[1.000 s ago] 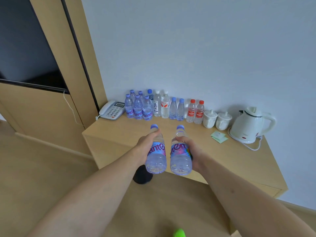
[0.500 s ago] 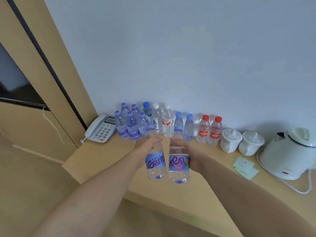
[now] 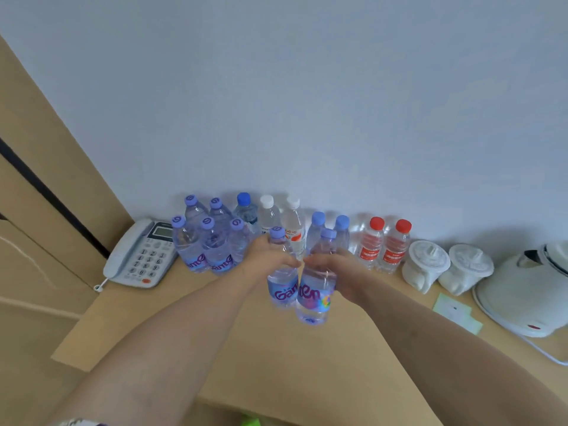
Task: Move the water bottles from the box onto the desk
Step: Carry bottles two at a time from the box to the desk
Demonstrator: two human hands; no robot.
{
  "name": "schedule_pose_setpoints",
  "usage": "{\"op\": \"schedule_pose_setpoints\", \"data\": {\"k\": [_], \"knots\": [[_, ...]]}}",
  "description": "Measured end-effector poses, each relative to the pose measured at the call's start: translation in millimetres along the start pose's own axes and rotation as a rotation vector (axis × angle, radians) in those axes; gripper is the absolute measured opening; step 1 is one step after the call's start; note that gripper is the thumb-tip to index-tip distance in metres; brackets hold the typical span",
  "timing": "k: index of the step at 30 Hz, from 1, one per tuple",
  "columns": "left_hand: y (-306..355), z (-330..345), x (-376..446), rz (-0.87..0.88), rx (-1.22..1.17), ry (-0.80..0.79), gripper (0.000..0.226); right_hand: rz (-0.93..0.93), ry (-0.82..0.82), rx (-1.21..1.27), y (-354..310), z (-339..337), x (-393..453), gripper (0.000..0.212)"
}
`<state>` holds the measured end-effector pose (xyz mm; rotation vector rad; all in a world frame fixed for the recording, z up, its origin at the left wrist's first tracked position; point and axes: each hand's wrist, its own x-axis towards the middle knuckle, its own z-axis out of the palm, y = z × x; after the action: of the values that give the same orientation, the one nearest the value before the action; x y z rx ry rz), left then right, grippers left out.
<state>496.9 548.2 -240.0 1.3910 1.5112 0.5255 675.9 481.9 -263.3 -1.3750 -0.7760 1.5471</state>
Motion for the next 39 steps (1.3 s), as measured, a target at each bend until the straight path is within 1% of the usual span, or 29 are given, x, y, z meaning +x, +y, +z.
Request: {"op": "schedule_pose_setpoints", "data": {"k": [1, 3, 5, 7, 8, 10, 13, 16, 19, 25, 29, 30, 32, 35, 39], "knots": [[1, -3, 8, 0.033, 0.08, -0.025, 0.041, -0.012, 0.013, -0.033, 1, 1, 4, 0.04], [4, -8, 20, 0.091, 0.264, -0.07, 0.032, -0.028, 0.051, -0.08, 3, 5, 12, 0.037], [8, -13, 31, 0.142, 0.396, -0.099, 0.029, -0.03, 0.112, -0.133, 3, 11, 20, 0.045], [10, -17, 40, 0.196, 0.471, -0.138, 0.031, -0.019, 0.161, -0.202, 1, 17, 27, 0.058], [11, -19, 44, 0.216, 0.506, -0.157, 0.035, -0.015, 0.178, -0.239, -1, 20, 30, 0.059], [13, -23, 51, 0.248, 0.568, -0.176, 0.039, -0.013, 0.203, -0.309, -3, 23, 35, 0.055], [13, -29, 57, 0.282, 0.612, -0.202, 0.039, 0.006, 0.243, -0.439, -8, 30, 41, 0.052], [12, -35, 58, 0.317, 0.669, -0.214, 0.039, 0.013, 0.236, -0.577, -15, 38, 46, 0.056], [13, -43, 60, 0.34, 0.668, -0.208, 0.046, -0.016, 0.256, -0.697, -19, 45, 51, 0.059], [13, -49, 59, 0.375, 0.697, -0.2, 0.062, -0.051, 0.33, -0.781, -27, 51, 58, 0.048], [19, -48, 55, 0.386, 0.77, -0.23, 0.054, -0.059, 0.341, -0.836, -29, 53, 56, 0.047], [20, -48, 54, 0.389, 0.775, -0.23, 0.056, -0.064, 0.34, -0.843, -29, 54, 54, 0.047], [20, -47, 53, 0.399, 0.8, -0.216, 0.054, -0.07, 0.343, -0.856, -29, 55, 53, 0.047], [18, -48, 52, 0.418, 0.855, -0.183, 0.062, -0.063, 0.344, -0.875, -29, 57, 50, 0.049], [18, -46, 51, 0.472, 0.881, -0.146, 0.052, -0.08, 0.332, -0.914, -28, 57, 50, 0.044]]}}
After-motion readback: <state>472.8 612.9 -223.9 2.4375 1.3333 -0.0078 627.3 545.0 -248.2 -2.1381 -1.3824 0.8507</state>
